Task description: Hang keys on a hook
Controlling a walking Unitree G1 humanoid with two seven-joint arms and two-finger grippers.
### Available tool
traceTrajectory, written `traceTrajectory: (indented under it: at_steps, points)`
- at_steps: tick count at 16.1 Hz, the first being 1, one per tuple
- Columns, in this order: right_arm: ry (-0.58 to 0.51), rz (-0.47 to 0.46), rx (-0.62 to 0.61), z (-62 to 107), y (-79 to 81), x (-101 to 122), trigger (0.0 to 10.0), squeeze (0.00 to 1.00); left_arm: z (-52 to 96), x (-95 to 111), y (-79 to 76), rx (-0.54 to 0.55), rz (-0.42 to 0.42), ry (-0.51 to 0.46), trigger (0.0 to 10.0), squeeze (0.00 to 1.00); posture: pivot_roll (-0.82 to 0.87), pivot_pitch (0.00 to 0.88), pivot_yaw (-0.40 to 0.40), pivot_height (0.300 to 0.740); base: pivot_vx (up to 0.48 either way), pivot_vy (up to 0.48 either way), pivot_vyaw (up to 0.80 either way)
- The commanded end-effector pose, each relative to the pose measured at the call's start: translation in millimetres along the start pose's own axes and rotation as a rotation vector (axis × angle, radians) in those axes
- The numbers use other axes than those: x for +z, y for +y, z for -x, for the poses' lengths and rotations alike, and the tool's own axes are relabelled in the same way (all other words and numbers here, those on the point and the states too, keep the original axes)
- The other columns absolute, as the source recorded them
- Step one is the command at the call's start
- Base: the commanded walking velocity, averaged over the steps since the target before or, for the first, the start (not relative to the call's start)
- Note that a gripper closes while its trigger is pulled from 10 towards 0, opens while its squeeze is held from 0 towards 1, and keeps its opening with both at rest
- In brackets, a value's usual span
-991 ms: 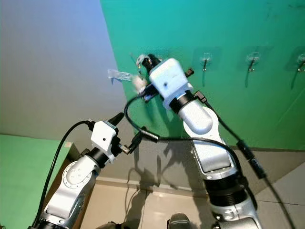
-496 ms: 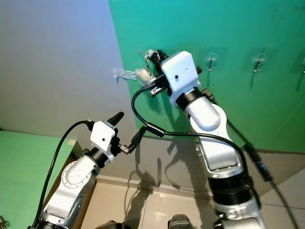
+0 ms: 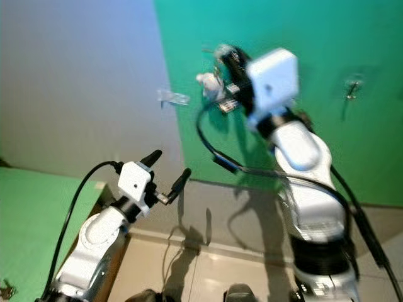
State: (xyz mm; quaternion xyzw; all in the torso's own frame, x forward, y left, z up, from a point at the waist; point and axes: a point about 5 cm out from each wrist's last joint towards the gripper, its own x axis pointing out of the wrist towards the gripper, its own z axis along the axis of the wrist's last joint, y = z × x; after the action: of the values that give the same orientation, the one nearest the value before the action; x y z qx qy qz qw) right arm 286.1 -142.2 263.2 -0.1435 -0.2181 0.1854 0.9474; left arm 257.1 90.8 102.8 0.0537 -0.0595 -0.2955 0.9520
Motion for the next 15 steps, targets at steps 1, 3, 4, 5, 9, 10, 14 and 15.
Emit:
traceTrajectory:
  at_steps: [1, 3, 4, 5, 9, 10, 14, 15]
  points:
    - [-0.010, -0.003, 0.010, 4.7, -0.7, 6.6, 0.0, 0.00, 3.0, -3.0, 1.3, 0.004, -0.007, 0.014, 10.0, 0.00, -0.28, 0.036, 0.111, 0.720, 0.000, 0.000, 0.00]
    - [0.016, -0.014, 0.065, 11.7, 6.6, 5.5, 0.0, 0.00, 2.4, -3.2, 0.6, 0.001, -0.004, 0.014, 10.0, 0.00, -0.28, 0.039, 0.112, 0.720, 0.000, 0.000, 0.00]
    - [0.025, -0.018, 0.124, 15.8, 15.6, 4.8, 0.0, 0.00, 1.6, -3.2, -0.1, -0.003, -0.002, 0.013, 10.0, 0.00, -0.29, 0.040, 0.116, 0.720, 0.000, 0.000, 0.00]
    - [0.023, -0.021, 0.148, 16.5, 19.3, 5.6, 0.0, 0.00, 1.3, -3.1, -0.1, -0.005, -0.002, 0.012, 10.0, 0.00, -0.29, 0.040, 0.116, 0.720, 0.000, 0.000, 0.00]
    - [-0.020, -0.012, 0.195, 14.6, 24.5, 13.7, 0.0, 0.00, 1.7, -1.8, 0.7, -0.002, -0.006, 0.009, 10.0, 0.00, -0.28, 0.040, 0.112, 0.720, 0.000, 0.000, 0.00]
    - [-0.047, -0.004, 0.192, 13.7, 24.6, 17.0, 0.0, 0.00, 1.9, -1.2, 1.2, -0.001, -0.009, 0.007, 10.0, 0.00, -0.28, 0.041, 0.113, 0.720, 0.000, 0.000, 0.00]
    - [-0.080, 0.007, 0.128, 8.1, 20.0, 19.9, 0.0, 0.00, 1.0, 0.2, 2.1, 0.000, -0.011, -0.001, 10.0, 0.00, -0.28, 0.040, 0.118, 0.720, 0.000, 0.000, 0.00]
    - [-0.060, -0.015, 0.100, 5.1, 19.6, 15.1, 0.0, 0.00, 0.6, 0.6, 2.5, -0.001, -0.012, -0.003, 10.0, 0.00, -0.28, 0.040, 0.119, 0.720, 0.000, 0.000, 0.00]
